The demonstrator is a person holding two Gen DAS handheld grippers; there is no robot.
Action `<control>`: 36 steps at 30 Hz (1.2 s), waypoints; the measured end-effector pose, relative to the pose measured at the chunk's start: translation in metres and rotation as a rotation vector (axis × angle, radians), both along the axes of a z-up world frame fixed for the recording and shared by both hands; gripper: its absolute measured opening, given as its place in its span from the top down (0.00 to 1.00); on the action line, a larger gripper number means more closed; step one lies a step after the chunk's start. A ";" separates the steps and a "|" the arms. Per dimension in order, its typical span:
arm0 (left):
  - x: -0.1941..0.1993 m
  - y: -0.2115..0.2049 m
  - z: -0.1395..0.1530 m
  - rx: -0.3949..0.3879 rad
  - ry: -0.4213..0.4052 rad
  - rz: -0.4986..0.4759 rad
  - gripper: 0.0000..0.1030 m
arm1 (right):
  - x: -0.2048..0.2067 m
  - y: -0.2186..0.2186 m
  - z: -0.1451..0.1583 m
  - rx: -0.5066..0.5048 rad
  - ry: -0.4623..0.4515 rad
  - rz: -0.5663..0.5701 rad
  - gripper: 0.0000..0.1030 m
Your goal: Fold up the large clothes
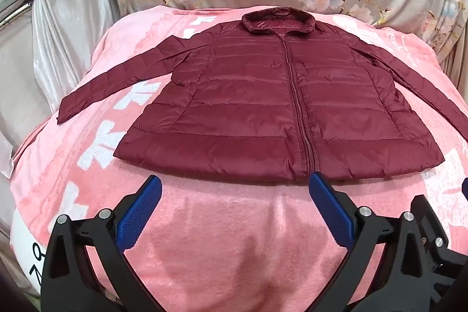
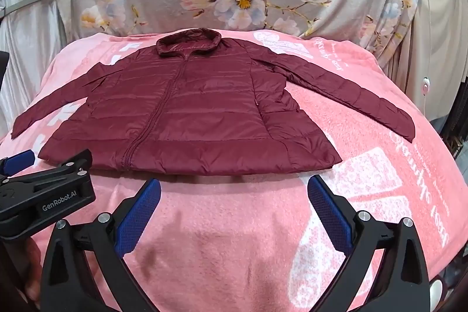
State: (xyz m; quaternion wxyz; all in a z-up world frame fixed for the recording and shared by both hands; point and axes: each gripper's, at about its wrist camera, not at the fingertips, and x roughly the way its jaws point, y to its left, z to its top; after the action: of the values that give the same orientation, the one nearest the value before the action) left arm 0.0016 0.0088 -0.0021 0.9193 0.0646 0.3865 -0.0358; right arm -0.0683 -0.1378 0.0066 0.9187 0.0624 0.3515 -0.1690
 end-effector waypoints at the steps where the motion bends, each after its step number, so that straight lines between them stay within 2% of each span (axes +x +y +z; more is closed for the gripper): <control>1: 0.000 -0.003 0.000 0.003 0.000 0.004 0.05 | 0.000 0.000 0.000 0.000 0.003 0.004 0.05; 9: -0.001 -0.002 -0.001 0.011 -0.008 -0.002 0.05 | 0.002 0.009 0.001 -0.029 0.005 0.016 0.05; 36: -0.001 0.000 0.000 0.008 -0.013 -0.005 0.05 | 0.001 0.011 -0.001 -0.013 -0.003 0.007 0.05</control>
State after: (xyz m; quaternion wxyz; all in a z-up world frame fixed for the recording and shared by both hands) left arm 0.0003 0.0084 -0.0016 0.9214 0.0693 0.3807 -0.0360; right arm -0.0672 -0.1273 0.0060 0.9203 0.0554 0.3490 -0.1681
